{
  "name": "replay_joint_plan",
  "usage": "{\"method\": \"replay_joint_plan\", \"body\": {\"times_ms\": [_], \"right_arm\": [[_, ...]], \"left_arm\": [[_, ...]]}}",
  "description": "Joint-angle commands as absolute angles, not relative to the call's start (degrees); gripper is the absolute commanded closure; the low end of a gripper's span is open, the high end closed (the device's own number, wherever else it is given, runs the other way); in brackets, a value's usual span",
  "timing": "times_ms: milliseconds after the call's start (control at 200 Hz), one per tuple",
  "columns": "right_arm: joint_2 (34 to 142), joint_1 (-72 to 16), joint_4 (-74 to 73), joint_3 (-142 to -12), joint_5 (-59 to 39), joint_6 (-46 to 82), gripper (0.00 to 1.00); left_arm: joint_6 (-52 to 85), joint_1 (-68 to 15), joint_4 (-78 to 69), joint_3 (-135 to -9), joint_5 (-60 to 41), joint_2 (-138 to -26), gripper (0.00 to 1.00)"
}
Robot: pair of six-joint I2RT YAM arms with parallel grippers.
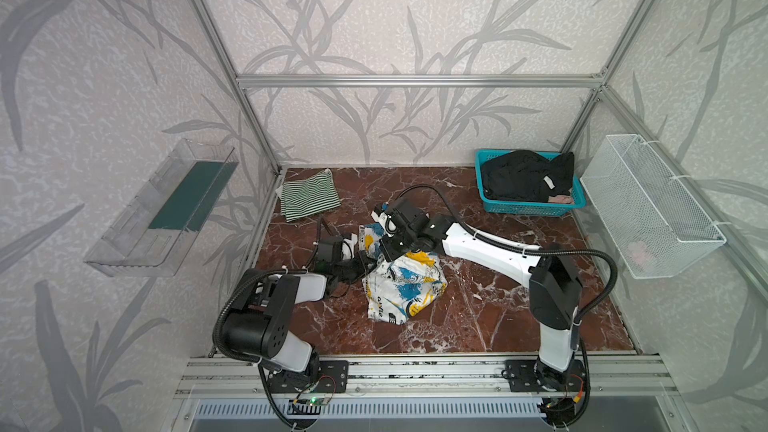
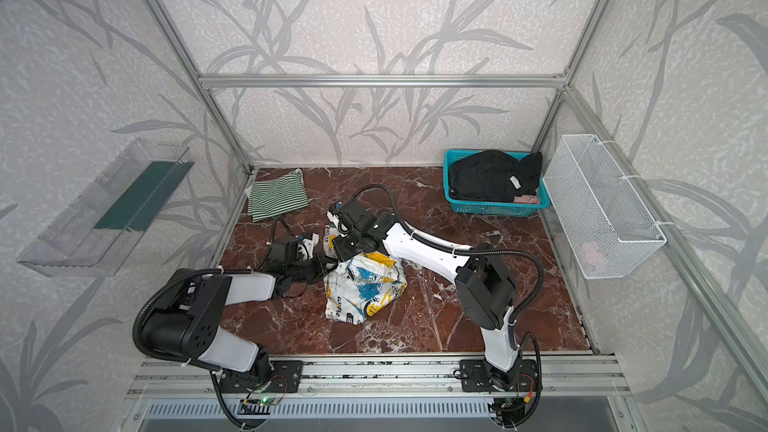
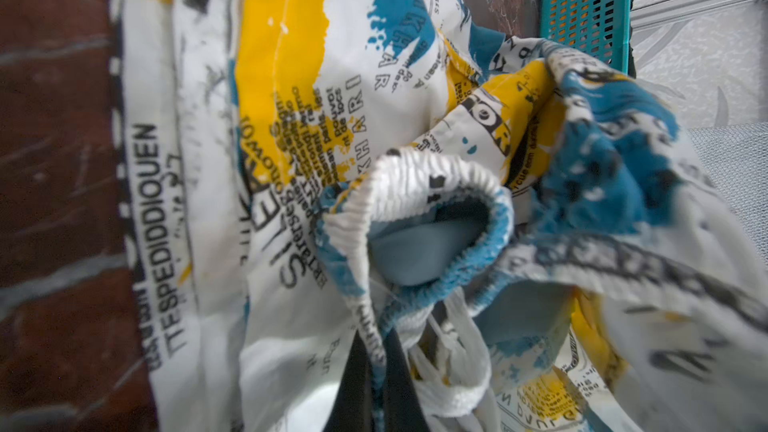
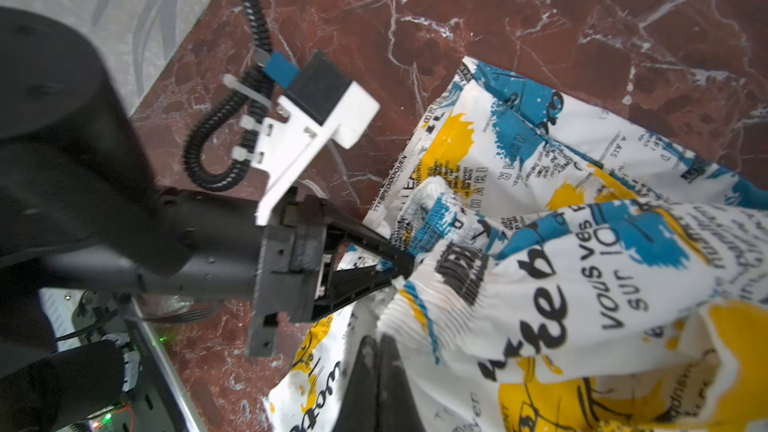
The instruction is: Fold and stack the mixed laundry pile
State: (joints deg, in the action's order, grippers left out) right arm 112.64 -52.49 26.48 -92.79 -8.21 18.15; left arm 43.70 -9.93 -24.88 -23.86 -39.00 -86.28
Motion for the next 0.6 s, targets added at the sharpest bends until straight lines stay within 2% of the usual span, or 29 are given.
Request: {"method": "replay_joint_plan", "body": {"times_ms": [0, 155, 270, 365, 495, 595], "right_arm": [[118.7, -52.2, 25.4, -95.1, -7.9, 17.6, 1.0], [124.4, -52.2, 25.7, -98.4, -11.7, 18.7, 1.0], [125.6, -52.2, 26.2, -98.4, -13.5, 18.9, 0.99], [124.3, -52.1, 26.5, -97.3, -14.0, 17.7, 0.88], [120.1, -51.5, 27.6, -96.3, -14.8, 15.1, 0.64], [116.8, -50.5, 29.9, -96.7, -13.5, 12.7, 0.54]], "left_arm": [[43.1, -9.6, -23.4, -23.6, -38.9, -83.0, 1.0], [41.5, -9.6, -19.3, -24.1, -37.7, -81.1, 1.0], [39.7, -9.6, -9.8, -25.7, -32.1, -78.9, 0.87], [37.1, -9.6, 1.5, -28.3, -25.7, -76.3, 0.75], [35.8, -9.6, 11.4, -29.8, -19.2, -69.6, 0.54], [36.1, -9.6, 15.7, -30.1, -15.7, -64.7, 0.5]]}}
